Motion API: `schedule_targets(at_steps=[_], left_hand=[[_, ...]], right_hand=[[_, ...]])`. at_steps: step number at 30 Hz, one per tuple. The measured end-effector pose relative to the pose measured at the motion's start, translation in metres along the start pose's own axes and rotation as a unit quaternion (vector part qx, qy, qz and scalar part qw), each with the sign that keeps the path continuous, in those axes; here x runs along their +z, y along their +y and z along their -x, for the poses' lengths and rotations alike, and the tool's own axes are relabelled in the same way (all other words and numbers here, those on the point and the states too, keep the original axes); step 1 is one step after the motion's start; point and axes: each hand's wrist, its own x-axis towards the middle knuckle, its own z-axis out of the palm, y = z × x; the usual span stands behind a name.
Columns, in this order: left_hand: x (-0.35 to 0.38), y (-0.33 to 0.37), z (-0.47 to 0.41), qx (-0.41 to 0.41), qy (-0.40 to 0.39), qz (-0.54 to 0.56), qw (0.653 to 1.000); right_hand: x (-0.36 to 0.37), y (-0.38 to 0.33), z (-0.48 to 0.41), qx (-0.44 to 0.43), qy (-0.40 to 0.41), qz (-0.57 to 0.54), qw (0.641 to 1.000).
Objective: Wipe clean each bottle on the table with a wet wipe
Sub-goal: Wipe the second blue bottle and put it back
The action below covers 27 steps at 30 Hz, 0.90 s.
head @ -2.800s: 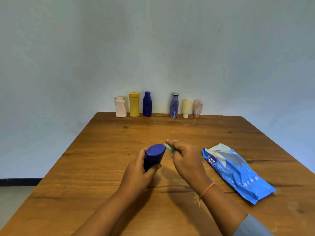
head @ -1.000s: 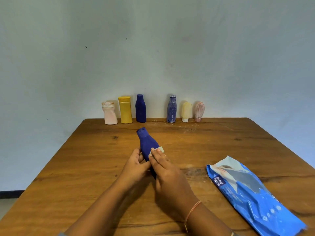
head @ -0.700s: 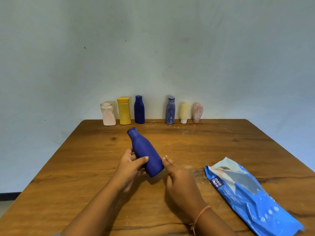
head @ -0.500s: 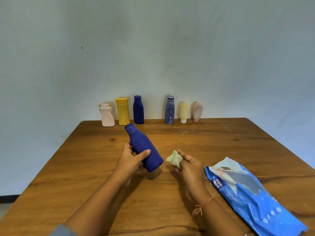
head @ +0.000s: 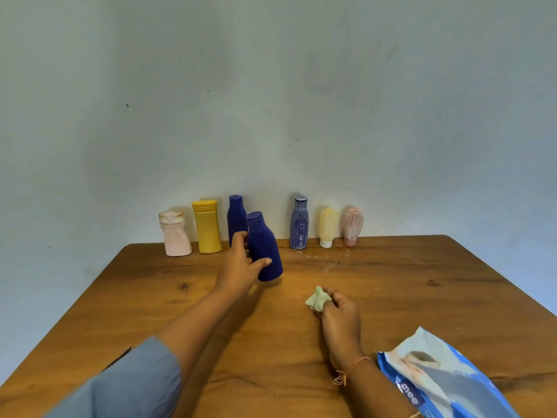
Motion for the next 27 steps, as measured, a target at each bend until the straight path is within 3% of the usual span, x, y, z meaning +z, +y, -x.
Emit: schedule_targets(at_steps=[6,14,27], left_hand=[[0.025,-0.012,-0.049,0.014,-0.013,-0.108,0.994],[0.041,-0.019,-0.099,0.041,-0.039,-0.186,0.981],[0.049,-0.026,-0.119,-0.009,-0.061,-0.141,0.988]], right_hand=[[0.007,0.013,-0.017,-0.078,0.036,0.090,0.992],[0.011,0.027,-0.026,-0.117,0.034,0.113,0.986],[0.011,0.027,-0.025,-0.129,0.028,0.092,0.987]])
